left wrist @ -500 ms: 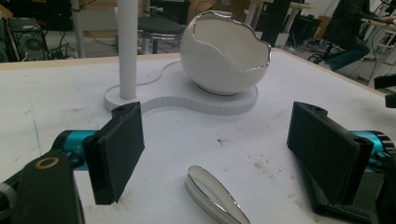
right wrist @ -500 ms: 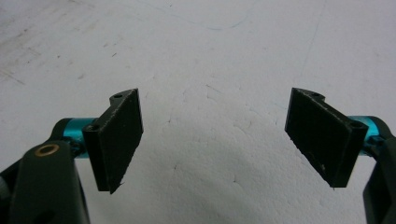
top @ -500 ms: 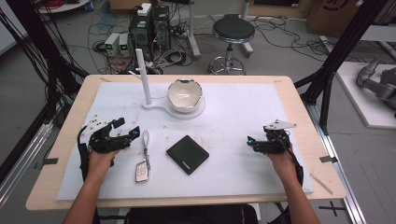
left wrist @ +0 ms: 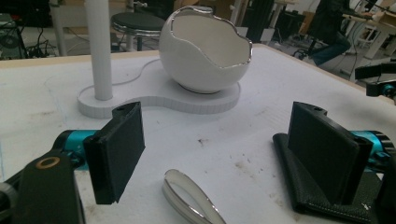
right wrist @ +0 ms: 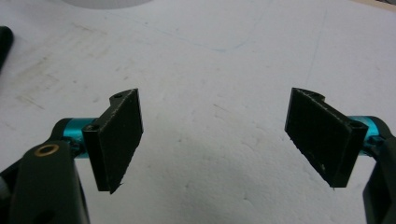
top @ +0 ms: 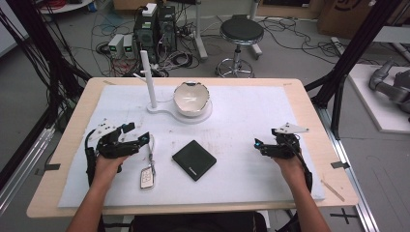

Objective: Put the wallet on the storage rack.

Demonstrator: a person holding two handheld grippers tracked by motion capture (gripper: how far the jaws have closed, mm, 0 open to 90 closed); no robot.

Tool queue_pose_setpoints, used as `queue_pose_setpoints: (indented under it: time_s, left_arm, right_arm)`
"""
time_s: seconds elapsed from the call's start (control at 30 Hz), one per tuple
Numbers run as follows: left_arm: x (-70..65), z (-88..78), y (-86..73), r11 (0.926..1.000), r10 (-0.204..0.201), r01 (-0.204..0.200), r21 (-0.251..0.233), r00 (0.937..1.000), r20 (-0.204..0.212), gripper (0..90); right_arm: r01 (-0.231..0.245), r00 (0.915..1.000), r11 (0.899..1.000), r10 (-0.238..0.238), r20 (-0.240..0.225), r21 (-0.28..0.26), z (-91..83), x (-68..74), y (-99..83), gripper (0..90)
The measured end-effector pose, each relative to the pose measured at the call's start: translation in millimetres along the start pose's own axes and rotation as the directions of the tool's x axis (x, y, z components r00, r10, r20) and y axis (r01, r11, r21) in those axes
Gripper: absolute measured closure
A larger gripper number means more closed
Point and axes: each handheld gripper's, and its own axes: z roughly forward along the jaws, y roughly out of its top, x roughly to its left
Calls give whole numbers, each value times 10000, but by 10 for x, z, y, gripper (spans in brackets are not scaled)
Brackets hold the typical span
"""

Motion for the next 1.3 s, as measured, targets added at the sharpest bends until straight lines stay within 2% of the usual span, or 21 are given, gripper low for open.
queue_pose_setpoints:
  time_s: [0.2, 0.3, 0.4, 0.47, 0.63, 0.8, 0.9, 1.0, 1.07, 1.17, 1.27, 1.3]
  left_arm:
    - [-128, 65, 37, 9998, 218, -219, 12, 9986, 484, 191]
    - [-165, 122, 26, 9994, 258, -275, 203, 9968, 755, 200]
    - [-197, 170, 24, 9989, 250, -288, 373, 9949, 978, 201]
    - [-215, 192, 21, 9984, 303, -350, 454, 9943, 1019, 203]
    - [-248, 234, 5, 9973, 349, -420, 603, 9930, 1133, 256]
    - [-268, 269, -8, 9955, 387, -478, 815, 9931, 1103, 285]
    - [-262, 274, -13, 9953, 333, -428, 864, 9934, 1094, 291]
    - [-267, 283, -19, 9944, 312, -425, 968, 9928, 1154, 299]
    - [-272, 291, -24, 9937, 288, -415, 1041, 9923, 1205, 305]
    - [-275, 306, -29, 9927, 258, -405, 1135, 9914, 1281, 308]
    - [-290, 332, -38, 9902, 180, -375, 1347, 9895, 1431, 308]
    - [-298, 346, -41, 9889, 165, -381, 1435, 9887, 1490, 308]
  right_arm:
    - [-46, 9964, 10000, 52, -841, 71, 67, 195, 28, 194]
    - [220, 9921, 9997, -208, -1240, 80, 124, 340, 57, 194]
    - [305, 9842, 9995, -279, -1750, 125, 203, 472, 81, 199]
    - [437, 9770, 9990, -399, -2094, 136, 247, 554, 95, 260]
    - [468, 9545, 9986, -377, -2958, 237, 355, 735, 116, 308]
    - [541, 9192, 9973, -303, -3926, 498, 475, 903, 125, 382]
    - [623, 9006, 9954, -250, -4338, 721, 532, 988, 124, 410]
    - [923, 8875, 9909, -373, -4593, 979, 602, 1079, 119, 420]
    - [1100, 8873, 9879, -482, -4587, 1090, 624, 1122, 132, 434]
    - [1271, 8777, 9845, -549, -4761, 1208, 630, 1135, 137, 508]
    - [1068, 8511, 9843, -173, -5248, 1407, 642, 1116, 133, 623]
    - [1025, 8516, 9839, -108, -5241, 1464, 644, 1112, 133, 625]
